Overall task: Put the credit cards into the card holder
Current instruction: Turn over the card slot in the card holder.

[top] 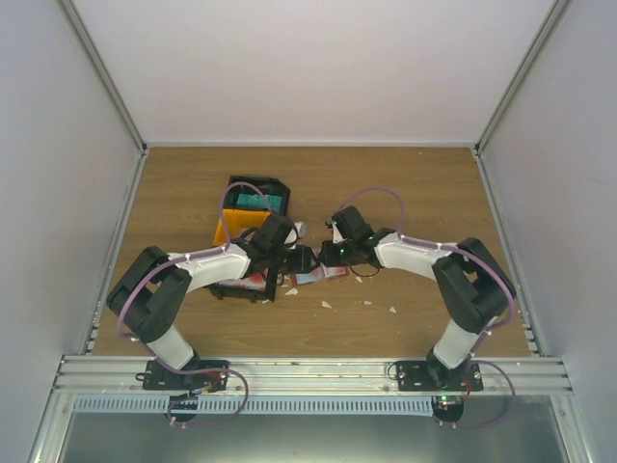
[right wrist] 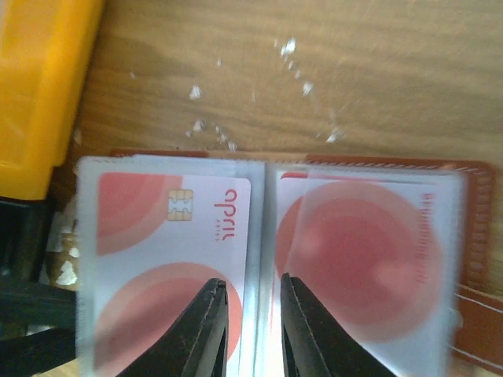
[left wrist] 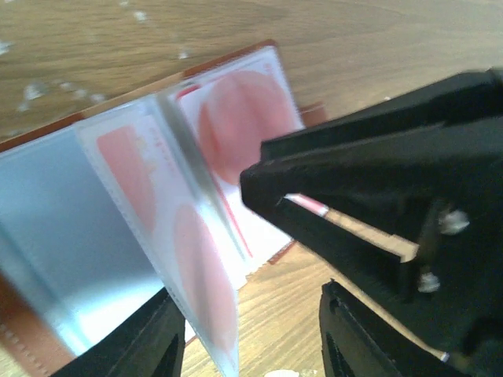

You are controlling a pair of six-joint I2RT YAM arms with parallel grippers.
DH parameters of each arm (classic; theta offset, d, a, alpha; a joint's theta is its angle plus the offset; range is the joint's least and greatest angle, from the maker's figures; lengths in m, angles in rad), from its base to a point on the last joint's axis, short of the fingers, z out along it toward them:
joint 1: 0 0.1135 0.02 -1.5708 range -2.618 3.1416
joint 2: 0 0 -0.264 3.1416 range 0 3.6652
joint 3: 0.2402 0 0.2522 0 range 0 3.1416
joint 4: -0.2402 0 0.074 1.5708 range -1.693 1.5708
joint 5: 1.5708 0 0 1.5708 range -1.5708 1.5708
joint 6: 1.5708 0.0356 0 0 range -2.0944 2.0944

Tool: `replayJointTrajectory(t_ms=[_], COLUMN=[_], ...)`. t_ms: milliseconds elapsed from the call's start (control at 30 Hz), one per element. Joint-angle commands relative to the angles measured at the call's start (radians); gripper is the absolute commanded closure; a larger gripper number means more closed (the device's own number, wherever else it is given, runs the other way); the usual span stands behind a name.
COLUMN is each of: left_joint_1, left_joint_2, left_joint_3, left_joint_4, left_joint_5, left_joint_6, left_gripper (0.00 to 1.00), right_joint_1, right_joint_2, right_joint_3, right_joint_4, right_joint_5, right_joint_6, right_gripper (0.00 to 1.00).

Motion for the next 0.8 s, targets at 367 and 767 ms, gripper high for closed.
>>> replayJointTrajectory(t_ms=[367, 767], left_joint_1=[-0.016, -0.014], left_joint_2=[0.205, 0.003], left_joint_3=[0.231, 0.318], left_joint_4=[0.090, -0.139], left_joint_5=[0.187, -0.281], left_joint_6=[0.105, 0.225], left_gripper=[0.34, 0.02], right_joint_1=[-0.175, -0.222], right_joint_2=[-0.391, -0.426], right_joint_3=[-0.193, -0.209], right_joint_4=[-0.043, -0.020], right_joint_5=[0.294, 0.151], right_joint_6=[0.126, -0.042], right_gripper=[0.68, 0.52])
